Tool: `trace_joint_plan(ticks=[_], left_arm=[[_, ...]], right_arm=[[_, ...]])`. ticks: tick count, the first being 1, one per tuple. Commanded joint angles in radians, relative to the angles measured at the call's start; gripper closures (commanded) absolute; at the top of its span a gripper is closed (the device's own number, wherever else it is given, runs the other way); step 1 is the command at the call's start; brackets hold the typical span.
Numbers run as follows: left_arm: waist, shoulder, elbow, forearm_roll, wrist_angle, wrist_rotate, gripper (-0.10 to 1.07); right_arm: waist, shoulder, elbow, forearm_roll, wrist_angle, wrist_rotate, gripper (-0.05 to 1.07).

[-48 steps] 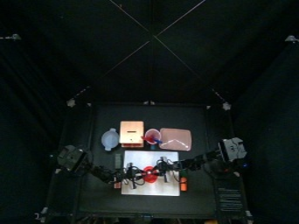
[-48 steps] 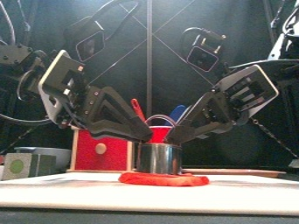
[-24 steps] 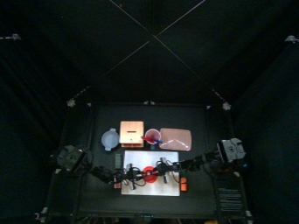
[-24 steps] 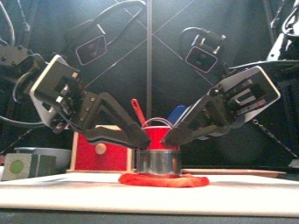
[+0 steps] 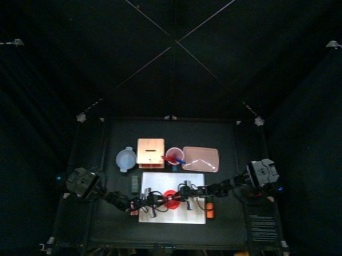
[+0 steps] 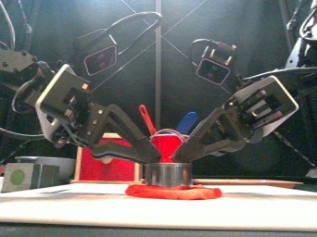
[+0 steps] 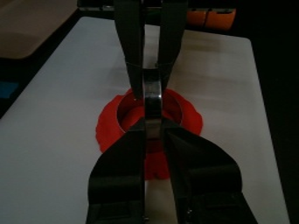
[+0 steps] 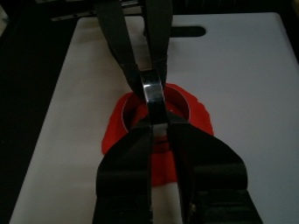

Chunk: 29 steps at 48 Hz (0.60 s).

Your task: Cut dough with cookie cutter and remove excess

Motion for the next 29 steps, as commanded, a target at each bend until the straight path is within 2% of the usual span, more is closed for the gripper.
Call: trace_joint_plan(ticks=[1, 29], left_arm=[[0.005, 0.049, 0.009, -0.011, 0.064, -0.003, 0.49], [0.006, 0.037, 0.014, -0.009, 0.101, 0.000, 0.49]], right_arm=[[0.012, 0.058, 0.015, 0.020, 0.023, 0.003, 0.62], [0.025, 0.081, 0.037, 0.080, 0.083, 0.002, 0.62]])
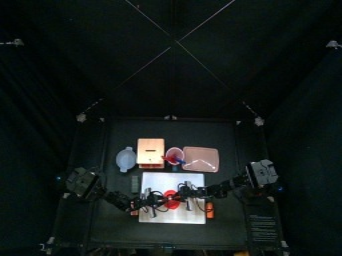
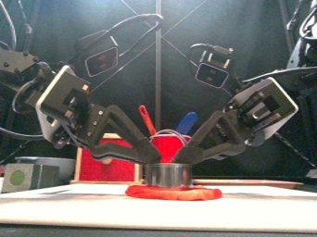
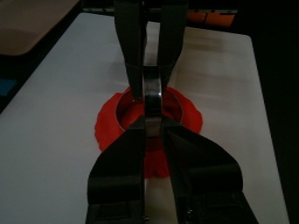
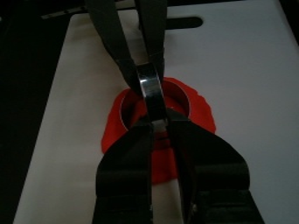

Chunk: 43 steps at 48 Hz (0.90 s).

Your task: Cut dough with cookie cutter and remove excess

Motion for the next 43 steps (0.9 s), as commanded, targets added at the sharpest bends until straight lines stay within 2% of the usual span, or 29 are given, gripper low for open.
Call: trace_joint_plan(ticks=[1, 12, 23, 35, 43], left_arm=[[0.003, 0.038, 0.015, -0.009, 0.075, -0.002, 0.49], [0.005, 0.020, 0.015, -0.008, 0.075, 0.002, 0.49], [0.018, -0.035, 0.015, -0.006, 0.071, 0.018, 0.45], [0.048, -0.077, 0.011, 0.000, 0.061, 0.063, 0.26], [0.048, -0.084, 0.006, 0.012, 0.006, 0.112, 0.17]], right_arm=[[0.006, 0.064, 0.025, 0.011, 0.064, 0.005, 0.62], [0.006, 0.015, 0.009, -0.006, 0.081, -0.005, 0.62], [0.006, -0.064, -0.023, -0.046, 0.183, -0.008, 0.61], [0.006, -0.064, -0.064, -0.103, 0.262, -0.005, 0.58], [0.005, -0.069, -0.086, -0.107, 0.295, -0.005, 0.55]])
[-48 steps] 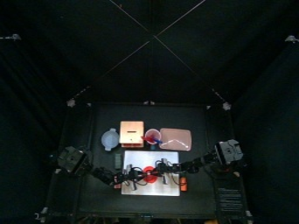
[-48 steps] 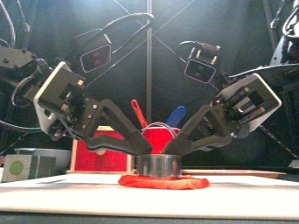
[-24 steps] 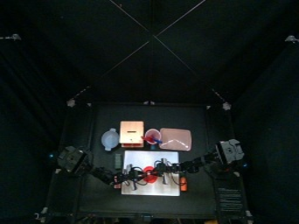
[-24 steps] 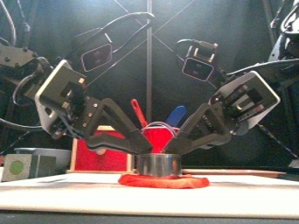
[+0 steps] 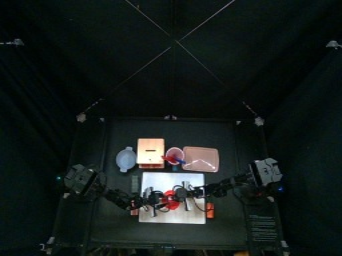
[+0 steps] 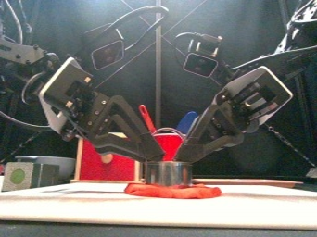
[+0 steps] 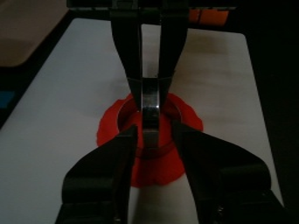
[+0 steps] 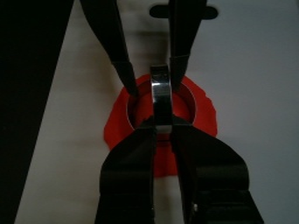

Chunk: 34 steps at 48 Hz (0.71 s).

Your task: Cut dough with cookie cutter and remove excess

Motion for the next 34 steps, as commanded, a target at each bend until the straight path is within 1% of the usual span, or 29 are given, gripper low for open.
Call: trace_joint_plan(ticks=[1, 6, 11, 22, 29, 34], left_arm=[[0.011, -0.006, 0.005, 0.005, -0.026, 0.023, 0.16], [0.002, -0.011, -0.002, 0.006, -0.072, 0.058, 0.14], [-0.014, -0.034, -0.008, 0.006, -0.114, 0.101, 0.14], [-0.052, -0.078, 0.006, 0.012, -0.149, 0.166, 0.15], [-0.080, -0.087, 0.009, 0.018, -0.155, 0.172, 0.16], [-0.086, -0.081, 0.018, 0.015, -0.155, 0.170, 0.17]], right_arm=[[0.011, -0.003, -0.009, -0.006, 0.035, 0.002, 0.54], [0.009, -0.005, -0.018, -0.002, 0.049, 0.005, 0.50], [0.008, -0.014, -0.025, 0.000, 0.052, 0.005, 0.46], [0.008, -0.051, -0.032, -0.006, 0.055, 0.006, 0.34], [0.008, -0.077, -0.038, -0.008, 0.069, 0.006, 0.32], [0.008, -0.084, -0.043, -0.008, 0.078, 0.005, 0.32]])
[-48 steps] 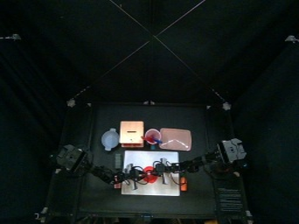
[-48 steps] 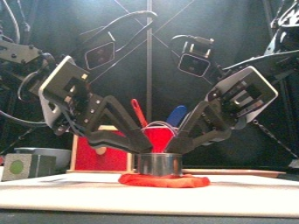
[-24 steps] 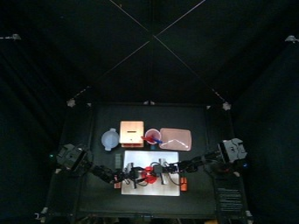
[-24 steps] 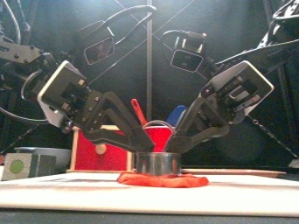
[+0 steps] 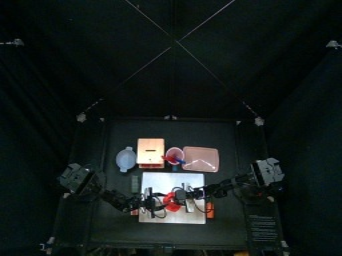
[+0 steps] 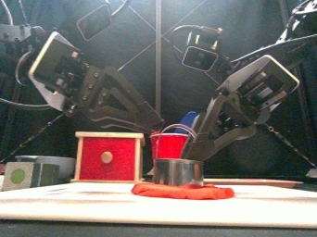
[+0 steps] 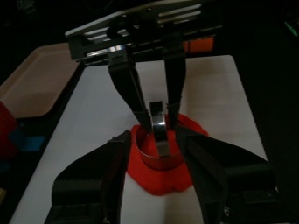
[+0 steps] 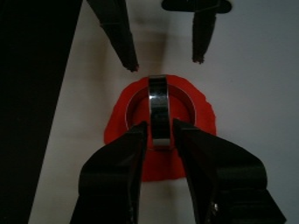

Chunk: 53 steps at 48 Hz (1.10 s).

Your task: Cut dough with cookie cutter and remove excess

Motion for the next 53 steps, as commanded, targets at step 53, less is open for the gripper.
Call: trace_joint_plan(ticks=[53], left_arm=[[0.025, 0.126, -0.021, -0.133, 0.071, -0.006, 0.41]], right_arm=[[-0.003, -0.060, -0.104, -0.041, 0.091, 0.005, 0.33]])
